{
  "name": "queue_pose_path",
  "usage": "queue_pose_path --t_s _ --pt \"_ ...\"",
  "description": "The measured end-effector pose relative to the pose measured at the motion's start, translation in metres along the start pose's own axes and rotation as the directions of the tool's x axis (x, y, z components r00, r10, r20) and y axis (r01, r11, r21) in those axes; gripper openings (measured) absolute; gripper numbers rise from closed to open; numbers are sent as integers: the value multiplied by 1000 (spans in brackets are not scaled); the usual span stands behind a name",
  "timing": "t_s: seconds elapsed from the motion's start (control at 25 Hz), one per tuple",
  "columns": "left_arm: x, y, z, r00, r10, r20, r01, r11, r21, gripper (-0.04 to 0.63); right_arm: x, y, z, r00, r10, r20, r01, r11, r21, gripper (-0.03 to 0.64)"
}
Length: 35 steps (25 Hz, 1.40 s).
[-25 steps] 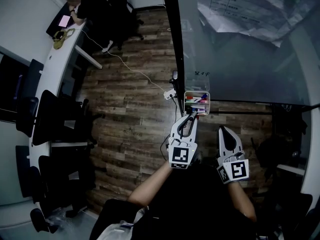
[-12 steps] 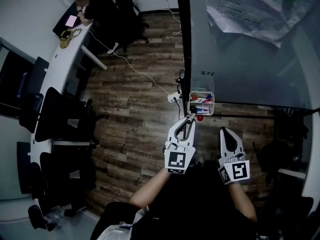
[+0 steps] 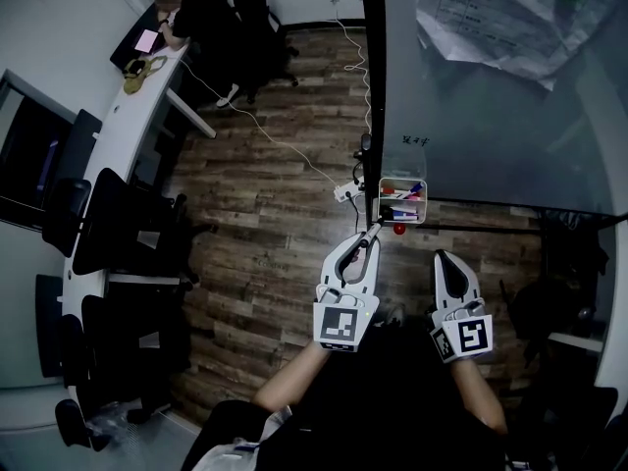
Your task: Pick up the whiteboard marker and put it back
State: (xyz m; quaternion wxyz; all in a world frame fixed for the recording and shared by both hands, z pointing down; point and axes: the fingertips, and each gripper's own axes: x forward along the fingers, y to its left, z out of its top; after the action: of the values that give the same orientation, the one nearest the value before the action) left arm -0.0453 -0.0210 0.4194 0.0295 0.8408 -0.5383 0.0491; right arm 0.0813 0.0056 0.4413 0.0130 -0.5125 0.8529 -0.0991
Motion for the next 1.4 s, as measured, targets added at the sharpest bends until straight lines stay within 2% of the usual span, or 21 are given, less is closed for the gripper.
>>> queue_pose_path --t_s 0.08,0.28,0.72,0.92,1.16,1.4 --pt "-6 0 6 1000 -8 3 8 1000 1 75 0 2 0 1000 3 2 -3 1000 -2 14" --pt "-17 -2 15 999 -5 37 6 999 -49 74 1 7 5 1000 0 16 0 1000 -3 14" --pt "-16 2 8 1000 -13 24 14 999 -46 75 3 6 3 1000 0 7 0 1000 -8 14" --pt "-14 3 5 1000 -14 13 14 1000 -11 74 5 5 2 1000 0 5 0 1000 -8 14" --pt "-10 6 11 999 -7 41 10 998 -64 74 8 4 2 1000 -3 2 3 1000 -9 14" --pt "-7 11 4 1000 -26 17 27 999 -37 74 12 4 1 1000 -16 -3 16 1000 -10 14"
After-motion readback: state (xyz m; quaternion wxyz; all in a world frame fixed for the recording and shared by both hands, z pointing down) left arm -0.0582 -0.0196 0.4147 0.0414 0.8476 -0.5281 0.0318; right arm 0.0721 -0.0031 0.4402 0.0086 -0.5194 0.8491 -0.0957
